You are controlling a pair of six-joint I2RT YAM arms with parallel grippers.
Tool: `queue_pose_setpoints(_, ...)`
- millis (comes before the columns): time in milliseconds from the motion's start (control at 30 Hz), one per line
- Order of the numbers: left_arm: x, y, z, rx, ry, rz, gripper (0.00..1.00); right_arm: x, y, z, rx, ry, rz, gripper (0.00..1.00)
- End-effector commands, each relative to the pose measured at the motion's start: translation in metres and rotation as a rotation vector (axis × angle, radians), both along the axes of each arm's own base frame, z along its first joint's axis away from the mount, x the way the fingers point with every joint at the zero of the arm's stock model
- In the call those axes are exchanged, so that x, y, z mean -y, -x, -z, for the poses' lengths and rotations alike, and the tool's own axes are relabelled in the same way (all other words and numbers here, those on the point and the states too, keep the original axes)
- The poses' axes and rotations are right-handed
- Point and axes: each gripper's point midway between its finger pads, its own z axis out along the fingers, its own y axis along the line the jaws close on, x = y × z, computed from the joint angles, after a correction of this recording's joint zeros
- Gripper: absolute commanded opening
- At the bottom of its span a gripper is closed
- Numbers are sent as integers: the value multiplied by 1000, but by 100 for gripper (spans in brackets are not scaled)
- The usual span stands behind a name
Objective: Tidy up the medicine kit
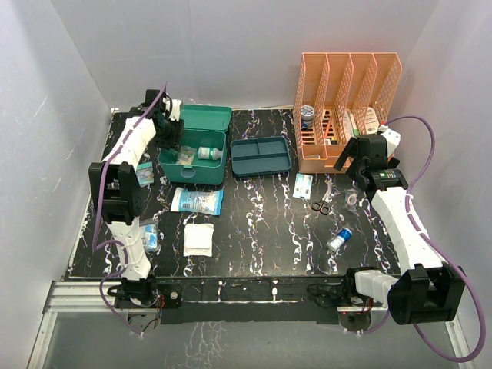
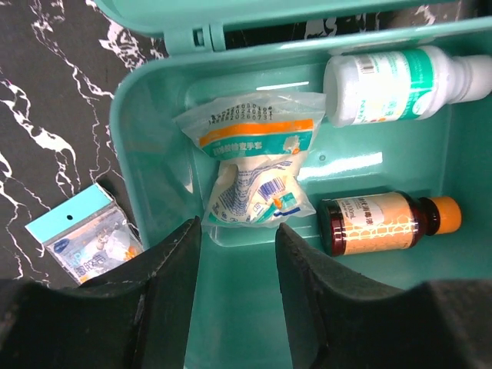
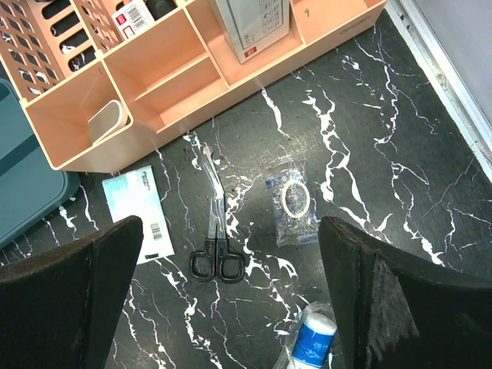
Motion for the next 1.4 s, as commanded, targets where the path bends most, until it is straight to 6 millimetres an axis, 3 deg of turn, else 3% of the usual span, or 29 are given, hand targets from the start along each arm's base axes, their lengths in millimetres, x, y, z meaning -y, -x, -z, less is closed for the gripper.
queue_pose_setpoints(0, 8, -4, -47, 82, 42, 41, 43, 4, -7, -22, 79, 9, 15, 98)
queue_pose_setpoints(133, 33, 11, -99, 205, 86, 263, 44, 3, -8, -23, 86, 6, 12, 98)
queue_pose_setpoints(233, 65, 53, -139, 291, 146, 569, 55, 3, -10, -22, 88, 6, 8, 99)
queue_pose_setpoints(267, 72, 71, -144, 301, 159, 665, 58, 2, -11, -22, 89, 4, 4, 98)
queue_pose_setpoints(433, 87, 163, -130, 218, 207, 1078, 79, -2, -19, -27, 90, 4, -25, 98)
queue_pose_setpoints(567, 82, 199, -103, 188, 174, 1274, 90, -1, -20, -35, 103, 13, -32, 98)
queue_pose_setpoints(700, 83, 201, -68, 197, 96, 1373, 92, -1, -16, -42, 119, 16, -34, 98)
queue_pose_setpoints(933, 104, 191, -19, 181, 85, 1477, 97, -5, -6, -63, 173, 19, -77, 98)
queue_pose_setpoints(1367, 105, 170, 40, 141, 48, 1512, 99, 5, 22, -85, 198, 47, -35, 98)
